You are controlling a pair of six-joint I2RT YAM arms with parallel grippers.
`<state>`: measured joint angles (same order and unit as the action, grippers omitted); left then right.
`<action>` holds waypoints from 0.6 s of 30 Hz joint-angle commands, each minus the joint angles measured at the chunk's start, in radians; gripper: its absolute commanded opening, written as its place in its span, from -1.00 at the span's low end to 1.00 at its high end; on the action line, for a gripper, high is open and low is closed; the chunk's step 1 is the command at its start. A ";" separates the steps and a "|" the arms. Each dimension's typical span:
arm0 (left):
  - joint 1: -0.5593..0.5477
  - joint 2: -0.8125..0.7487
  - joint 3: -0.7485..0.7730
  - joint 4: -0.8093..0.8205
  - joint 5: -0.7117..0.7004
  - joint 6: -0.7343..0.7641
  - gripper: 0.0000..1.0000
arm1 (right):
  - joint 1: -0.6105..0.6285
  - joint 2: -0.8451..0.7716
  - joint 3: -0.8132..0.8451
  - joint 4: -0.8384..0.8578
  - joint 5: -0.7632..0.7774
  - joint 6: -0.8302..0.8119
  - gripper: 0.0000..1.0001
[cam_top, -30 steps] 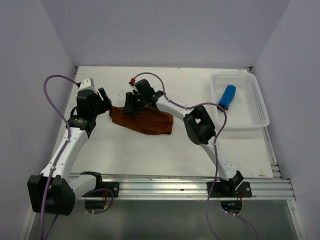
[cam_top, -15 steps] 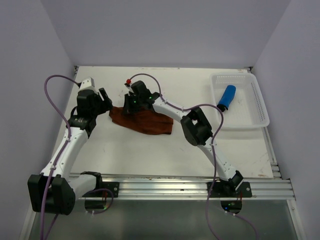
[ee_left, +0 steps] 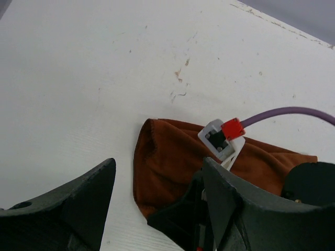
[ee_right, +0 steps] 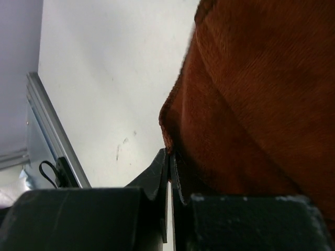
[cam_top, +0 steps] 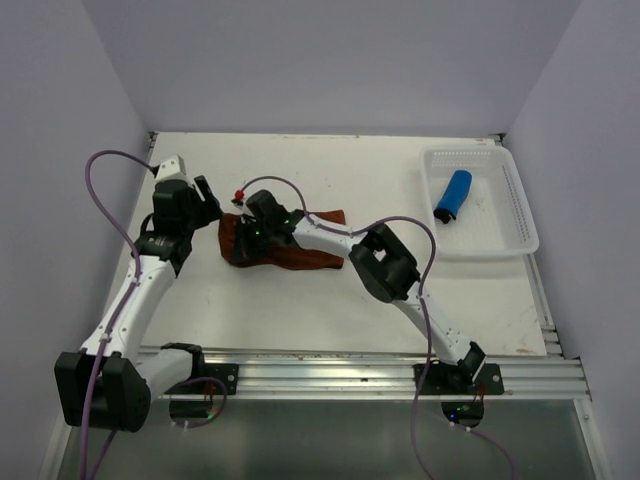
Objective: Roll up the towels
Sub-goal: Fold the towel
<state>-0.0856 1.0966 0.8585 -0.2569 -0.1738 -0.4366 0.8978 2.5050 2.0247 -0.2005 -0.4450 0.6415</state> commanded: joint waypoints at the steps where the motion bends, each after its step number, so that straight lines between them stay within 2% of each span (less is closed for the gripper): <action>1: -0.002 -0.032 0.042 0.001 -0.056 -0.010 0.41 | 0.006 -0.100 -0.041 0.075 -0.050 0.032 -1.00; 8: -0.002 -0.046 0.039 -0.005 -0.090 -0.005 0.41 | 0.004 -0.135 -0.029 0.055 -0.009 0.026 -1.00; 14: -0.002 -0.067 0.037 -0.010 -0.127 -0.005 0.40 | -0.026 -0.227 0.014 0.046 0.060 0.023 -1.00; 17: -0.002 -0.078 0.036 -0.013 -0.141 -0.005 0.40 | -0.065 -0.313 0.011 -0.025 0.156 0.032 -1.00; 18: -0.002 -0.080 0.036 -0.013 -0.142 -0.004 0.40 | -0.082 -0.349 -0.041 -0.036 0.274 0.056 -1.00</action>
<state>-0.0856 1.0443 0.8593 -0.2741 -0.2756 -0.4358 0.8684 2.3222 1.9877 -0.2085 -0.3672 0.6640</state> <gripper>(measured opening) 0.703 0.014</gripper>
